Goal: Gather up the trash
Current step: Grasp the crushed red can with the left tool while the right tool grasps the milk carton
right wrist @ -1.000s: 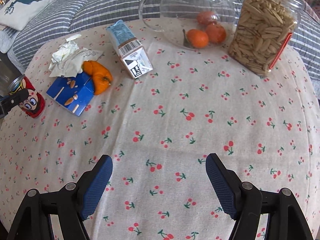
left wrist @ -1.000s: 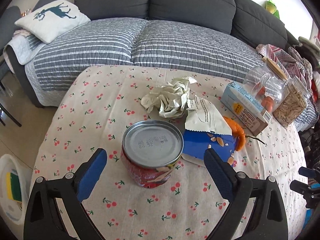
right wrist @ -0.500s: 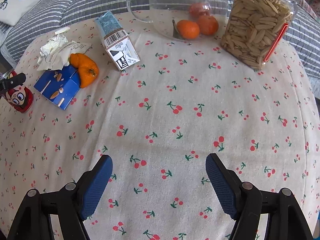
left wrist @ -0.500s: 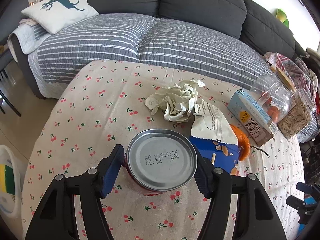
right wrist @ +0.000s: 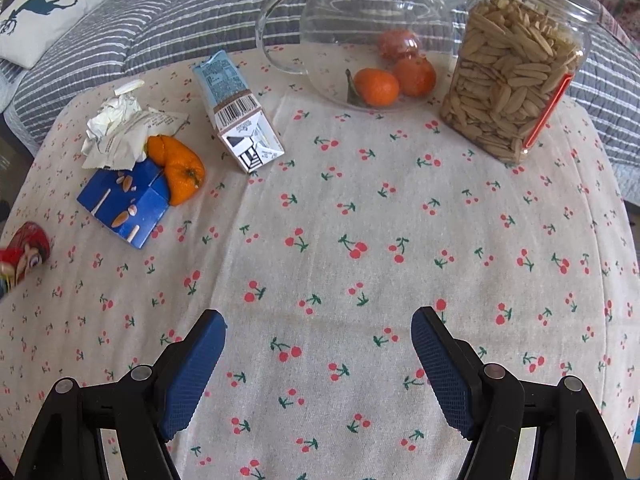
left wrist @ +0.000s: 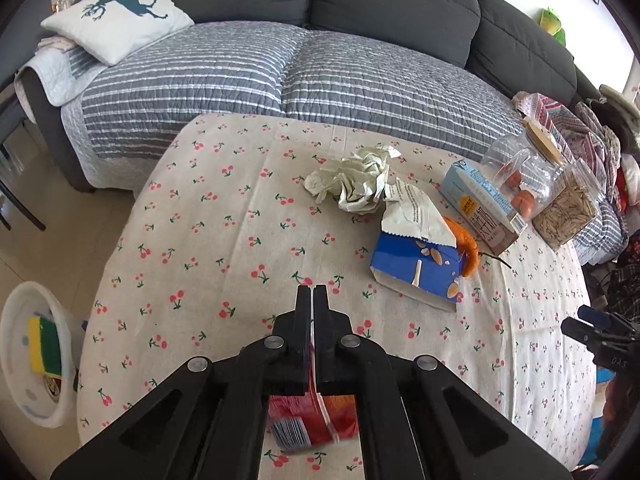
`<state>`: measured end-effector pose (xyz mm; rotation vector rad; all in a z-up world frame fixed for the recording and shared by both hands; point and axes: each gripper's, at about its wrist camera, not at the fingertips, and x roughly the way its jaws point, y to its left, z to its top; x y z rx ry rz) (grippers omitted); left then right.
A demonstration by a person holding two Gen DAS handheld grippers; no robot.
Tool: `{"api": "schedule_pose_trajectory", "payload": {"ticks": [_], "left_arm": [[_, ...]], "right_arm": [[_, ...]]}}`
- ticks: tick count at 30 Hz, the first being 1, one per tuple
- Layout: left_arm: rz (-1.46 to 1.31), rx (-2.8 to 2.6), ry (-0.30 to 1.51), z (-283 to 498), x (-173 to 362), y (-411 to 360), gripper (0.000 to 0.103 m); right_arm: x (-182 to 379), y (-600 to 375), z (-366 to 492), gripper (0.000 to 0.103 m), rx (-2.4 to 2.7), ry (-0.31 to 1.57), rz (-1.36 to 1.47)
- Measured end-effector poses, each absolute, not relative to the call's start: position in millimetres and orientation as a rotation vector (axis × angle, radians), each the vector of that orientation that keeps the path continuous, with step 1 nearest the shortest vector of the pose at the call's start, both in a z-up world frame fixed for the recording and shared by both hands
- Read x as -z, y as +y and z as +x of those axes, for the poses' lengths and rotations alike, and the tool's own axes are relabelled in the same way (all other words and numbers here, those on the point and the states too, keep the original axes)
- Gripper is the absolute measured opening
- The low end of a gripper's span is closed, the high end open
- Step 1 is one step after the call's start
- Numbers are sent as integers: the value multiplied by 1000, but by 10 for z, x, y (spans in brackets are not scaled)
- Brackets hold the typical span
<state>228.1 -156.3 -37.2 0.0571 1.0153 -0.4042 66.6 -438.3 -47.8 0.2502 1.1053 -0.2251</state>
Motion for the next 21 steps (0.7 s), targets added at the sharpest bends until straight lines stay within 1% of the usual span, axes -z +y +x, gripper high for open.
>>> {"api": "schedule_pose_trajectory", "payload": {"ticks": [2, 4, 6, 8, 10, 12, 14, 18, 21], "left_arm": [[40, 425, 1033, 2287, 412, -1505, 1], [26, 456, 1057, 2308, 434, -1476, 4], [45, 459, 1071, 2339, 464, -1472, 13], [72, 455, 1090, 2366, 510, -1476, 49], [82, 446, 1125, 2391, 570, -1471, 60], [110, 444, 1204, 2397, 672, -1495, 62], [110, 454, 1234, 2351, 727, -1506, 67], [190, 477, 1290, 2225, 848, -1670, 70], [256, 460, 1326, 2136, 984, -1757, 71]], "right_arm": [[453, -4376, 720, 80, 223, 1095, 256], [432, -4361, 776, 80, 220, 1087, 255], [423, -4338, 837, 80, 212, 1083, 254], [438, -4322, 903, 80, 208, 1083, 252], [477, -4320, 961, 80, 211, 1091, 261], [517, -4315, 1016, 80, 209, 1101, 272], [537, -4304, 1060, 80, 206, 1103, 275], [570, -4312, 1150, 80, 206, 1108, 274], [594, -4352, 1247, 80, 209, 1110, 279]]}}
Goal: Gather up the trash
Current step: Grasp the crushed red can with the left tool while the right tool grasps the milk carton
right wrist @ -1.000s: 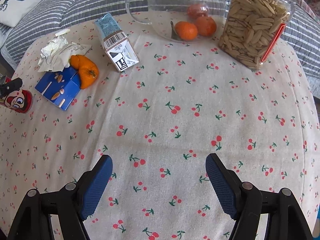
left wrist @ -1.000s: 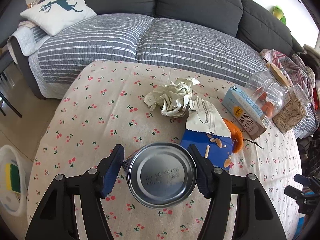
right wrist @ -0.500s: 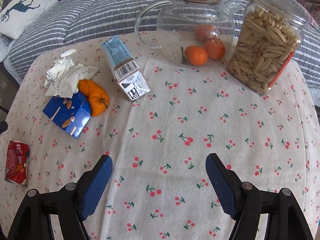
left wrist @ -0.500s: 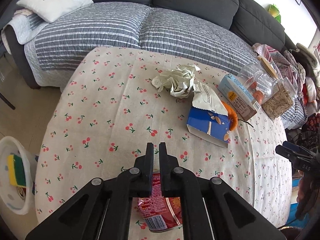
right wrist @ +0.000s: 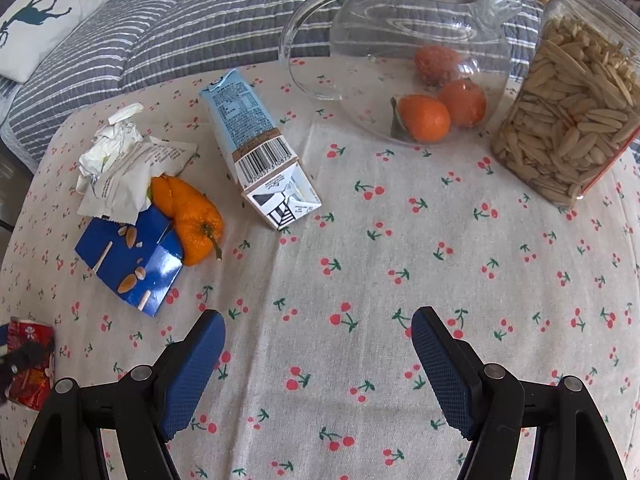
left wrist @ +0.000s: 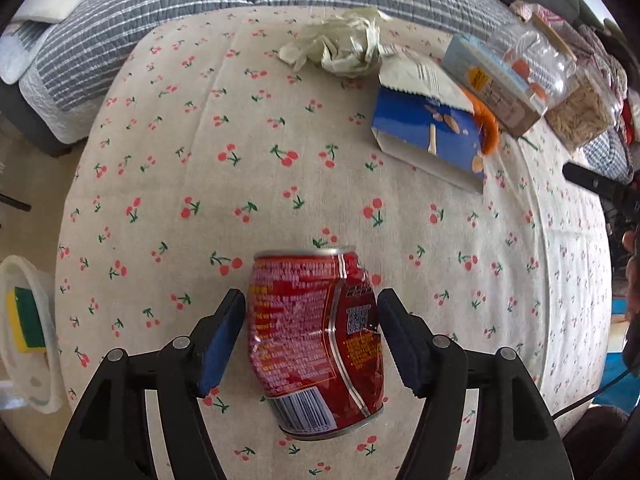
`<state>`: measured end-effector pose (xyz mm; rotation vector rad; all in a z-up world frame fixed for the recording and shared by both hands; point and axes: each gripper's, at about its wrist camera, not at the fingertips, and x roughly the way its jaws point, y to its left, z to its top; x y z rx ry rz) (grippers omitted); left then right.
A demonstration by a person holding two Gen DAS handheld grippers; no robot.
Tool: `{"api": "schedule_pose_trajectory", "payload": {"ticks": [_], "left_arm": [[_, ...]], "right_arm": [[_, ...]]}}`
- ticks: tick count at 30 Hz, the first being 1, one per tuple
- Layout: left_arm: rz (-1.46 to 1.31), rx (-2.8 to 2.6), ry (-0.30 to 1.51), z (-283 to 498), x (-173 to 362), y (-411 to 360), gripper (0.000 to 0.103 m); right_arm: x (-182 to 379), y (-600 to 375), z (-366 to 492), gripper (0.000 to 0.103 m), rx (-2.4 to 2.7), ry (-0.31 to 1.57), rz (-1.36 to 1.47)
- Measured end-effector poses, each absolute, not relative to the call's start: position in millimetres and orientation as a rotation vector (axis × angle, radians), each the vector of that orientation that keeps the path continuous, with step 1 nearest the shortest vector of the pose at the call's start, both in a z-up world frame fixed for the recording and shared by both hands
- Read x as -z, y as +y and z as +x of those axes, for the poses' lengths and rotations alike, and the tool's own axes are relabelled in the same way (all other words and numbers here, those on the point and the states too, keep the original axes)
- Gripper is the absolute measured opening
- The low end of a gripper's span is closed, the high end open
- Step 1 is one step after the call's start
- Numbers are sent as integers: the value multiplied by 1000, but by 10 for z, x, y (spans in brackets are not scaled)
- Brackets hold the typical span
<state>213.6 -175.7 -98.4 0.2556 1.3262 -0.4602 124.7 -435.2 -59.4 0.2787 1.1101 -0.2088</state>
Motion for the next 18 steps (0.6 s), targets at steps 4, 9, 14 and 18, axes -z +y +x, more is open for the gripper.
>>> {"api": "schedule_pose_trajectory", "payload": {"ticks": [4, 9, 14, 18], "left_arm": [[332, 455, 1294, 2056, 1035, -1816, 68], [313, 456, 1261, 2063, 996, -1768, 67], [302, 445, 1202, 2117, 841, -1674, 67], [274, 439, 1184, 2166, 748, -1584, 67]], "right_arm": [[593, -4397, 1435, 80, 206, 1099, 255], [602, -4367, 1652, 80, 173, 1061, 199], [621, -4312, 1832, 75, 143, 1029, 184], [660, -4237, 1980, 61, 118, 1008, 166]]}}
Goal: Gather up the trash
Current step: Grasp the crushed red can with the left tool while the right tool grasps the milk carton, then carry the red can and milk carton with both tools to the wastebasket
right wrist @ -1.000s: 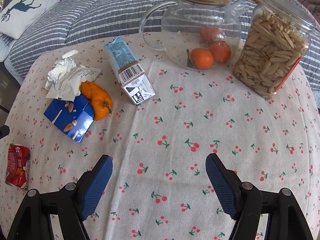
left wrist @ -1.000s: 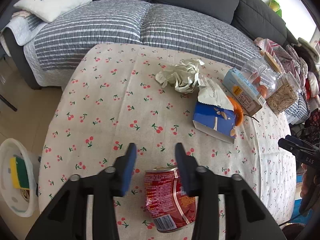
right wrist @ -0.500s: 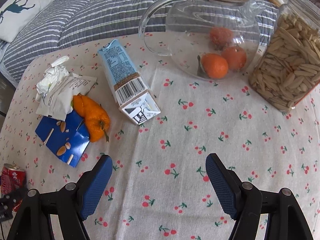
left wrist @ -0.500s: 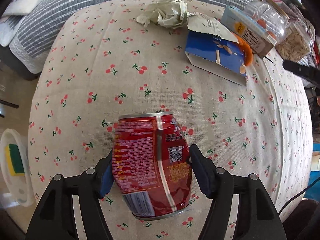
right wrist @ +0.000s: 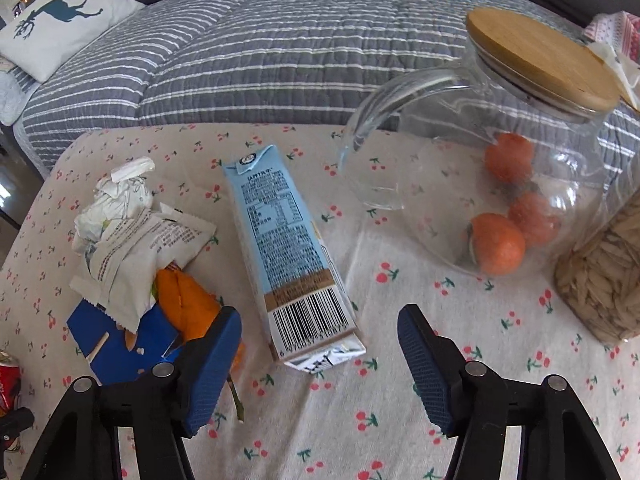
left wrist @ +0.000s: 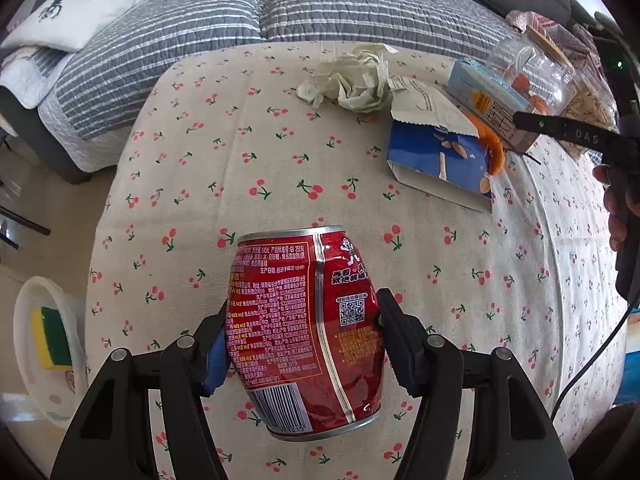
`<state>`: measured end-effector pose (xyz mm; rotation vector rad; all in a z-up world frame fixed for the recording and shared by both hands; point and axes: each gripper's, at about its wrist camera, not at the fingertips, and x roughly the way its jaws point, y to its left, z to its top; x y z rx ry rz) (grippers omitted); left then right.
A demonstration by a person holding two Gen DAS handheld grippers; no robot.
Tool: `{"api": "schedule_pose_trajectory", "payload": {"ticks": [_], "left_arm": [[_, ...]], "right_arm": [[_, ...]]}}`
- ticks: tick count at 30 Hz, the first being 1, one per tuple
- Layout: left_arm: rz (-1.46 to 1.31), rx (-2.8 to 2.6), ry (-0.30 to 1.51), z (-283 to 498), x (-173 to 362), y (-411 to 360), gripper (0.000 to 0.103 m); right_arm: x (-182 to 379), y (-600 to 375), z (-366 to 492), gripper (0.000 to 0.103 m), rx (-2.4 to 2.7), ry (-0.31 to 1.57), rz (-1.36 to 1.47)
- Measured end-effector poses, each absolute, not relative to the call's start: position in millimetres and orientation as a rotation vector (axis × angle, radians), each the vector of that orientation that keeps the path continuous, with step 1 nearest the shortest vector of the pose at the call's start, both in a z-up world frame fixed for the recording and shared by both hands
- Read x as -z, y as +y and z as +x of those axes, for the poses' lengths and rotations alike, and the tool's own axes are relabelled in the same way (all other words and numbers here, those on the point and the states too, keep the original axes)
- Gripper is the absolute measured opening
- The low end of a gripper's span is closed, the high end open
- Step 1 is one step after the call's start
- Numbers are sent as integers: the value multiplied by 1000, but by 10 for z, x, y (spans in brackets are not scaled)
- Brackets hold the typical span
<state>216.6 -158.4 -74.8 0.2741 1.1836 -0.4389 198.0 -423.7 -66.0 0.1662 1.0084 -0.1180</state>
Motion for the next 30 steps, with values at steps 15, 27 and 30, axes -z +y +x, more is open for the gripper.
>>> {"api": "schedule_pose_trajectory", "payload": {"ticks": [15, 27, 30], "left_arm": [[188, 442, 1108, 2138, 344, -1345, 67], [142, 417, 1057, 1903, 106, -845, 67], [123, 392, 1051, 1882, 83, -662, 67]], "right_arm": [[363, -4071, 1489, 38, 129, 1023, 154], [26, -3720, 836, 38, 120, 988, 198], [6, -3611, 720, 39, 112, 982, 204]]}}
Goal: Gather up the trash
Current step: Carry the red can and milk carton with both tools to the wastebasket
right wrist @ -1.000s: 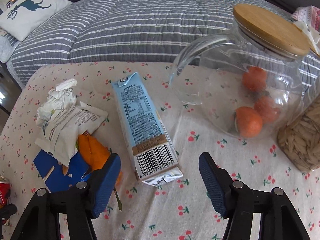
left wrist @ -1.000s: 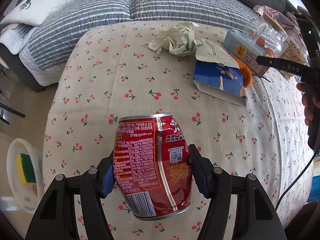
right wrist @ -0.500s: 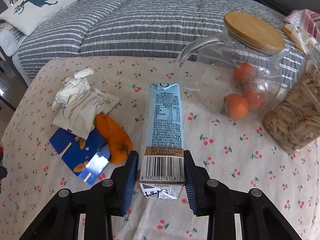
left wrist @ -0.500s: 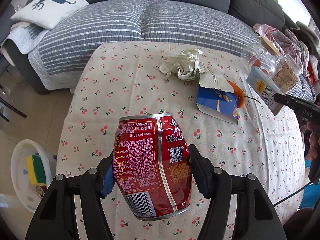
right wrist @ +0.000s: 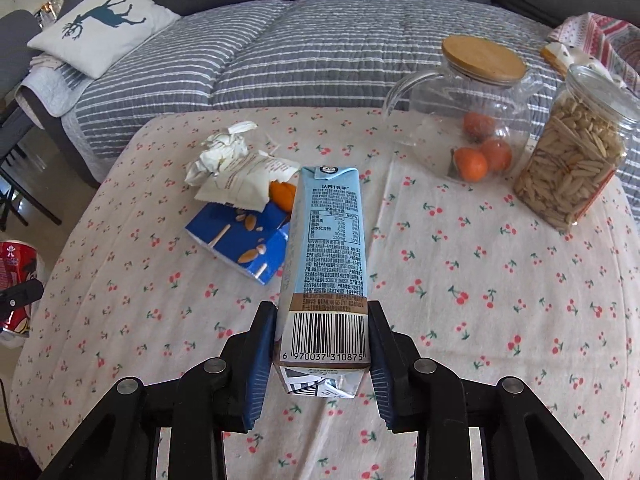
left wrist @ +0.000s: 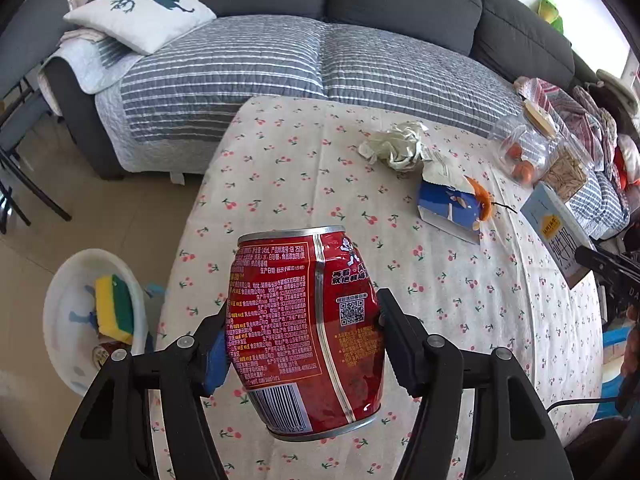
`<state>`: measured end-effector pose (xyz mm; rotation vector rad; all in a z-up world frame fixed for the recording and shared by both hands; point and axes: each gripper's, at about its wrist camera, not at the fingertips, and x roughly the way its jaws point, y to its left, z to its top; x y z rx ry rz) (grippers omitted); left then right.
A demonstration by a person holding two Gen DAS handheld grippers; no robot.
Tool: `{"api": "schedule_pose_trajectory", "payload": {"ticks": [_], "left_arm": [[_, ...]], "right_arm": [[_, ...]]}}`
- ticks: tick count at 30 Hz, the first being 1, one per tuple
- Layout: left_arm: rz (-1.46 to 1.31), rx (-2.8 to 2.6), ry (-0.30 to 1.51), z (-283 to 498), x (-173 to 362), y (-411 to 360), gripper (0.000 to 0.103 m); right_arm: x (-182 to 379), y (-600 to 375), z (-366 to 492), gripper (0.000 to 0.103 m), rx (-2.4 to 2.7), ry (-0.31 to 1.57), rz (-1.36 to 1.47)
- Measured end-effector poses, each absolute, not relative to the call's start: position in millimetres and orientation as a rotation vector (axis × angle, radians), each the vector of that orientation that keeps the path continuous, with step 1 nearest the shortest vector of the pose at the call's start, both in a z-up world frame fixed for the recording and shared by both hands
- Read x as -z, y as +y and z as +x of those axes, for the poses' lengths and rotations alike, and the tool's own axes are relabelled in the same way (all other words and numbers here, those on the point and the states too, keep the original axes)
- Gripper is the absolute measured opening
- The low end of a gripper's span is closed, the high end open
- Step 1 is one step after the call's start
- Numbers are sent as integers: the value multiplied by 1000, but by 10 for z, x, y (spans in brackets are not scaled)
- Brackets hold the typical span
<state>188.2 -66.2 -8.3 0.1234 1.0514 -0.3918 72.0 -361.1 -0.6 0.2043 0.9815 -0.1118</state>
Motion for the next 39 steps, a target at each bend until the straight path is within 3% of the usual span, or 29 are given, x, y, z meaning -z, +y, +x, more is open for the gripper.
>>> {"api": "schedule_pose_trajectory", "payload": {"ticks": [26, 39], "left_arm": [[-56, 131, 1055, 1987, 177, 1112, 67], [-152, -28, 1105, 2384, 625, 1877, 68]], "right_arm": [[10, -2448, 843, 39, -95, 985, 108], [110, -1857, 1045, 39, -204, 995, 56]]}}
